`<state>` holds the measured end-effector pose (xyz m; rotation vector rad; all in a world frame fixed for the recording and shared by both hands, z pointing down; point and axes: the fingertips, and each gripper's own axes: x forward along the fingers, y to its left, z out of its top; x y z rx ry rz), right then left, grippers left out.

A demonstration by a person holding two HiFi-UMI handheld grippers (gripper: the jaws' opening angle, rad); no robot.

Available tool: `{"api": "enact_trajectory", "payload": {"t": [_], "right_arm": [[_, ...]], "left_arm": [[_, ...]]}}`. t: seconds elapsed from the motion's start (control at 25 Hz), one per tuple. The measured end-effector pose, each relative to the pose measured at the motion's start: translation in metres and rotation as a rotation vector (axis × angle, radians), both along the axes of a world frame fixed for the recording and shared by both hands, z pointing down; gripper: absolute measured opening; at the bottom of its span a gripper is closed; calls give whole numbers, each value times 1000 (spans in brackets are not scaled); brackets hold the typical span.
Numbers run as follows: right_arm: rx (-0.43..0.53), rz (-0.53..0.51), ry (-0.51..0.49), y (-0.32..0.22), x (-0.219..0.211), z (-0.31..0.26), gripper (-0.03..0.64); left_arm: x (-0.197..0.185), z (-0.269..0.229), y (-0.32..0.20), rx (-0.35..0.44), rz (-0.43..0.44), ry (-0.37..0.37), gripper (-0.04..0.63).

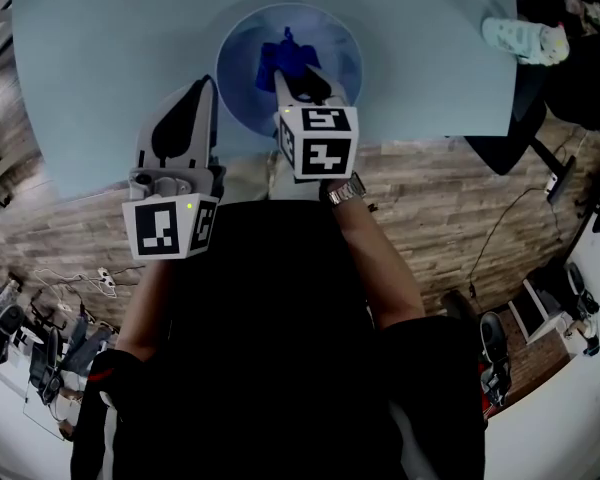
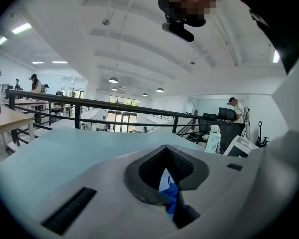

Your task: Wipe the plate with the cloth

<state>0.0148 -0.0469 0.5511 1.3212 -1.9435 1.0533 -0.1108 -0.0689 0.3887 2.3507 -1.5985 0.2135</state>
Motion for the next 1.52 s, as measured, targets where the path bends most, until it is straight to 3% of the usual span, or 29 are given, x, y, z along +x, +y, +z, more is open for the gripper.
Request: {"api": "enact_trajectory", "payload": {"t": [0.68, 1.16, 1.52], "right_arm": [[0, -171, 1, 21, -71, 2, 118], [-51, -196, 23, 16, -69, 19, 118], [-61, -227, 30, 14, -60, 21, 118]], "left_arm": [[-31, 3, 16, -4, -48, 2, 2], [-43, 9, 13, -18, -89, -17, 2], [-25, 9, 9, -18, -77, -10, 2]]}}
